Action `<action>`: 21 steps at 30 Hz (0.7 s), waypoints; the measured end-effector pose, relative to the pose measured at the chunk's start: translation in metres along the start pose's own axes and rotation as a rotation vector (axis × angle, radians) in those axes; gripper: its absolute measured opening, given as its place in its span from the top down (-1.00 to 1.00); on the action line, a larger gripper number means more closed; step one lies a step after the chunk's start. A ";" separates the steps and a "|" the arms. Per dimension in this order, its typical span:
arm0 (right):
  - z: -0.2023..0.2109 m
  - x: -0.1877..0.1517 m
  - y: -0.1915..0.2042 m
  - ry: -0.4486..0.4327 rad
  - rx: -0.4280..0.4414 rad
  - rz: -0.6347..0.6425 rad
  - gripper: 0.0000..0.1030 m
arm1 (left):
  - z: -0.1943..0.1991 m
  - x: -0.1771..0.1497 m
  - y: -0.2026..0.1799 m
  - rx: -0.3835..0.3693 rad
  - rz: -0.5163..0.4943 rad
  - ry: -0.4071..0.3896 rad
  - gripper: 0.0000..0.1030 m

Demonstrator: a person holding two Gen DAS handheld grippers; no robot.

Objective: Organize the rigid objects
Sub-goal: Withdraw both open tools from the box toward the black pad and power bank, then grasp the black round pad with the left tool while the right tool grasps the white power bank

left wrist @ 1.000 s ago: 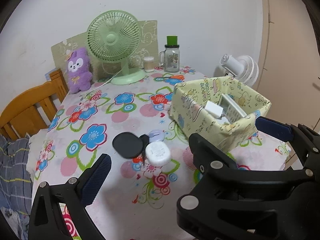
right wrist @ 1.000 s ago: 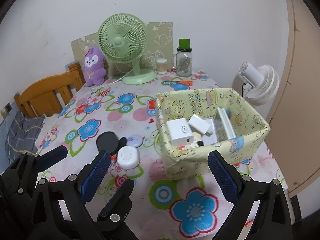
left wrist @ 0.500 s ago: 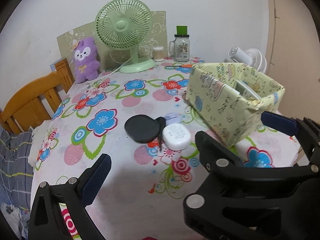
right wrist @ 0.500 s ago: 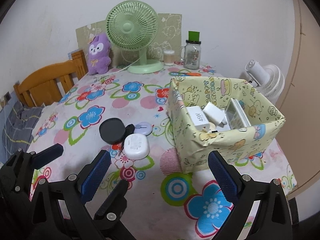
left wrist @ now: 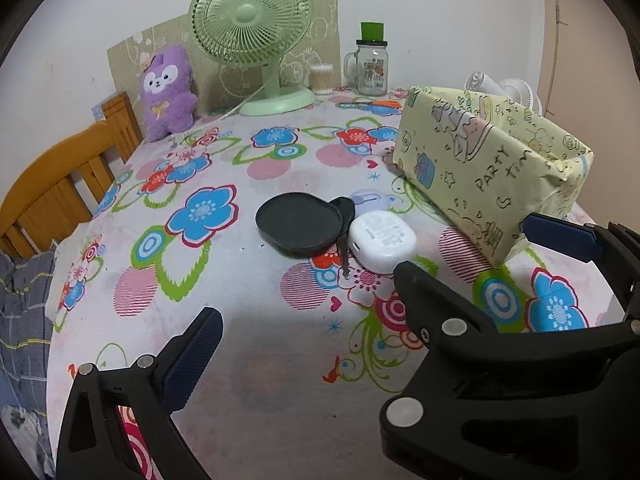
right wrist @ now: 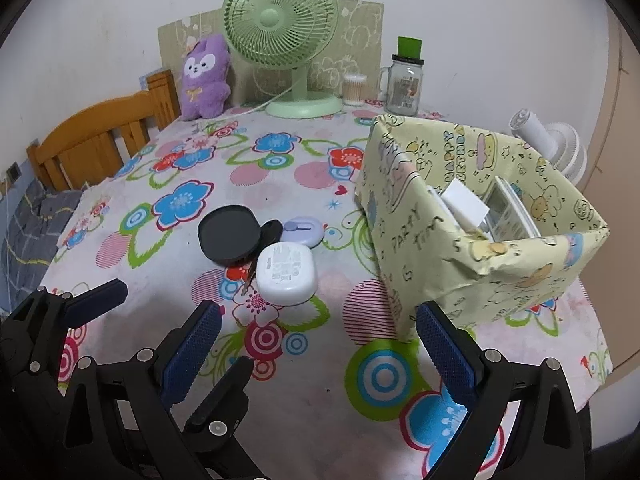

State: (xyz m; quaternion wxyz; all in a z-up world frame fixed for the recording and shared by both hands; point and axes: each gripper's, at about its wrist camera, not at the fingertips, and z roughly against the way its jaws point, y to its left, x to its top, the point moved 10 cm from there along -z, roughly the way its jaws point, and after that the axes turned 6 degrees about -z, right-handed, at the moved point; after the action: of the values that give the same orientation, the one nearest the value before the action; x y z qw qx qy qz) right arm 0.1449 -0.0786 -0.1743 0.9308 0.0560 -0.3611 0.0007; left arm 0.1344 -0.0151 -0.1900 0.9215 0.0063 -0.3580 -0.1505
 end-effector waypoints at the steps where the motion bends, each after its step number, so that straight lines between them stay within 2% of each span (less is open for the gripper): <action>1: -0.002 0.000 0.001 0.000 -0.001 0.002 -0.93 | -0.001 -0.001 0.001 -0.001 0.001 0.003 -1.00; 3: -0.006 0.000 0.003 0.006 -0.001 0.005 -0.92 | -0.005 -0.002 0.003 -0.003 0.005 0.011 -1.00; 13: -0.024 -0.003 0.011 0.029 -0.003 0.003 -0.61 | -0.019 -0.006 0.014 0.010 -0.002 0.042 -1.00; 21: -0.040 0.005 0.015 0.040 -0.013 0.008 -0.45 | -0.032 -0.003 0.022 0.014 0.001 0.067 -0.99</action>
State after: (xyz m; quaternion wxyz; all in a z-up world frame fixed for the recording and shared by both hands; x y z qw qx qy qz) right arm 0.1751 -0.0599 -0.1991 0.9381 0.0486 -0.3428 0.0032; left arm 0.1596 0.0037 -0.2128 0.9330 0.0176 -0.3279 -0.1470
